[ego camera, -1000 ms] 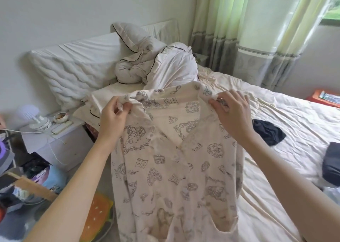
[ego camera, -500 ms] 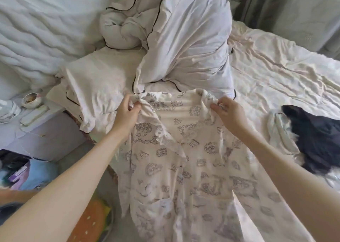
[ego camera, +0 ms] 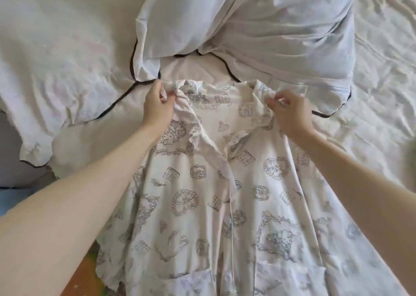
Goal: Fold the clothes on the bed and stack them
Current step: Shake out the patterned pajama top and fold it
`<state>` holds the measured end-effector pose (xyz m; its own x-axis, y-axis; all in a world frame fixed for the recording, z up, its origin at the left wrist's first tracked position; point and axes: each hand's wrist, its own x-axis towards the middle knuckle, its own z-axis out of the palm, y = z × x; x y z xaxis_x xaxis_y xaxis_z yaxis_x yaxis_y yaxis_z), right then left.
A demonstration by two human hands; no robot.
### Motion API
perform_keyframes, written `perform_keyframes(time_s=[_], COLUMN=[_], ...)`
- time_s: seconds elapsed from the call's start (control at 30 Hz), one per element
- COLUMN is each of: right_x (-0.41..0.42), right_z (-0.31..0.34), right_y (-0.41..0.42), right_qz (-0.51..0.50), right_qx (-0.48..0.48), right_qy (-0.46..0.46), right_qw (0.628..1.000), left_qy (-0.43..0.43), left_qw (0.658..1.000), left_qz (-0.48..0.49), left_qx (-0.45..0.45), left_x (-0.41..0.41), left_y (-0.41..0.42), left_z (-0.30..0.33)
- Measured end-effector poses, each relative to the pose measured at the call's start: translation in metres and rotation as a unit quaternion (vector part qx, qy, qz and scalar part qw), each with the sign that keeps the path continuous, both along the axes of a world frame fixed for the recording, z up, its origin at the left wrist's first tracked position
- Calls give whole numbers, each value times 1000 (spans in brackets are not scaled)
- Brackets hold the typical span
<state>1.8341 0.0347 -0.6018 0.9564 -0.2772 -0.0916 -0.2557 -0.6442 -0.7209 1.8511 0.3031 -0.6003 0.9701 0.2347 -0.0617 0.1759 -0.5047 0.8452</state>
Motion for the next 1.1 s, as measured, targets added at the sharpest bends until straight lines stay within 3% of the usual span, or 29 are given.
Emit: perform_keyframes(time_s=[0.2,0.3,0.37,0.47,0.63,0.77,0.93,1.1], right_x=[12,13,9,-13,-87,-143,-202,-227], right_z=[-64,-75,-75,-68,-52,-48,-55,-61], right_y=[1,1,1,5,48,100,150,187], right_qz=[-4,-30,-58,-64,93,195,288,296], right_qx=[0,30,26,-69,-150,-167,-164,-213], right_qy=[77,120,111,54,6,65,128,157], right_qw=[997,992,992,994,984,964,935,918], left_qy=[69,94,110,135,197,282,355,332], left_qw=[995,994,992,985,975,951,929,935], left_qz=[-29,-38,-46,-62,-61,-92,-98,-58], left_qx=[69,43,33,84,77,84,-18,-106], left_x=[5,3,-5,-31,-97,-144,-178,-178], left_y=[8,19,29,52,96,124,150,177], left_z=[-61,-67,-65,-62,-50,-43,-39,-36])
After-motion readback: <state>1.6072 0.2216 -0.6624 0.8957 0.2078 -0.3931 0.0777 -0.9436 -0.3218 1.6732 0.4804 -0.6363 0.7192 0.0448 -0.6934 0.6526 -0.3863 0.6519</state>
